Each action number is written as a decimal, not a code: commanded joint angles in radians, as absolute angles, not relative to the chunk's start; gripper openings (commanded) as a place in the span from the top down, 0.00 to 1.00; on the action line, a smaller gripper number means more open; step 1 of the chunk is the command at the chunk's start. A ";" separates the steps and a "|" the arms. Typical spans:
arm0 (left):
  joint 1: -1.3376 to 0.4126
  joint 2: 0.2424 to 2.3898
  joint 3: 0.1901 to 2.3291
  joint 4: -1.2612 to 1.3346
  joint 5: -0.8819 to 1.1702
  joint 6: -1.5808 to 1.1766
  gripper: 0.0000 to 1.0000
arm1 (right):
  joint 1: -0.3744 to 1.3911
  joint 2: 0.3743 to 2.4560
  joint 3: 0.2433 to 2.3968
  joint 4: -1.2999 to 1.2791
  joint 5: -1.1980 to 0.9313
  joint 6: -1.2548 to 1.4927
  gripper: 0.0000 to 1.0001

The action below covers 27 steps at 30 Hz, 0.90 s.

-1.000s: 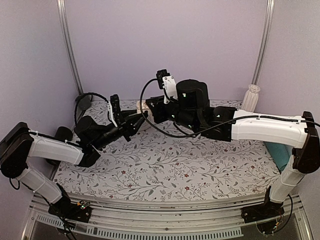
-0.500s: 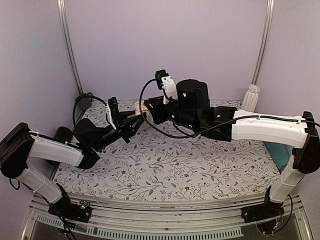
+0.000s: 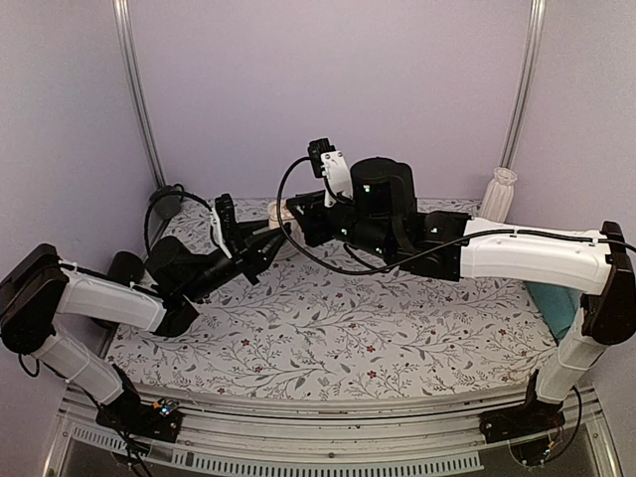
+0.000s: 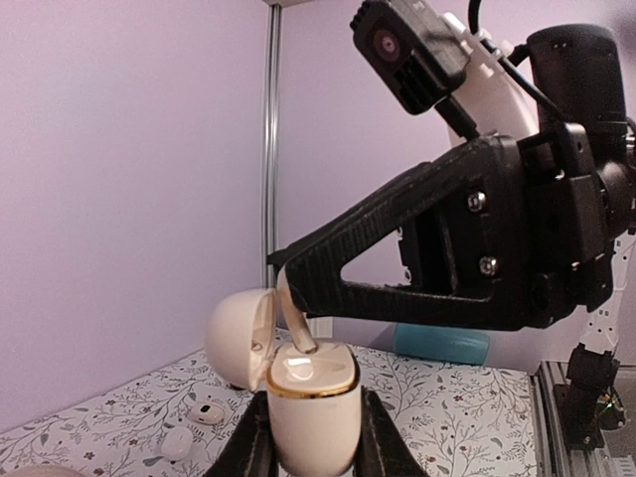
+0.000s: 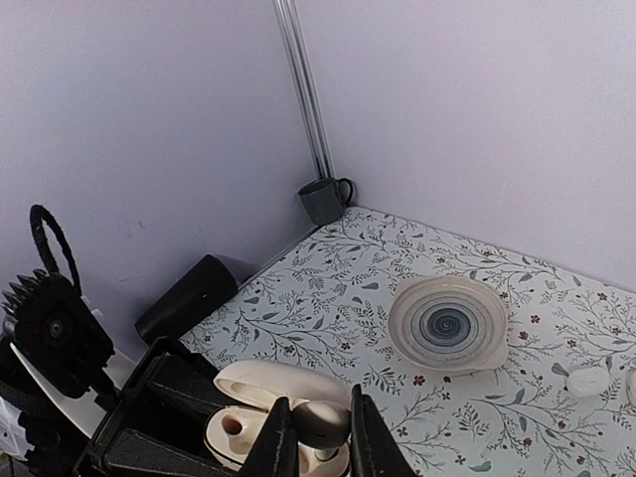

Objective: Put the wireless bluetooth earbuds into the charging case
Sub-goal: Insert the right earbud into the right side groove of the charging case.

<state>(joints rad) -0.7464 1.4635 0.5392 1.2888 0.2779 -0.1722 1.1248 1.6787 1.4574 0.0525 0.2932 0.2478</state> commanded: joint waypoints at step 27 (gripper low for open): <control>-0.748 1.440 0.529 1.422 0.227 -0.145 1.00 | 1.140 1.664 1.447 -0.056 0.240 0.258 0.63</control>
<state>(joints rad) -0.7479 1.4628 0.5335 1.3289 0.2222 -0.1570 1.1336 1.6802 1.4578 -0.0006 0.2485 0.2481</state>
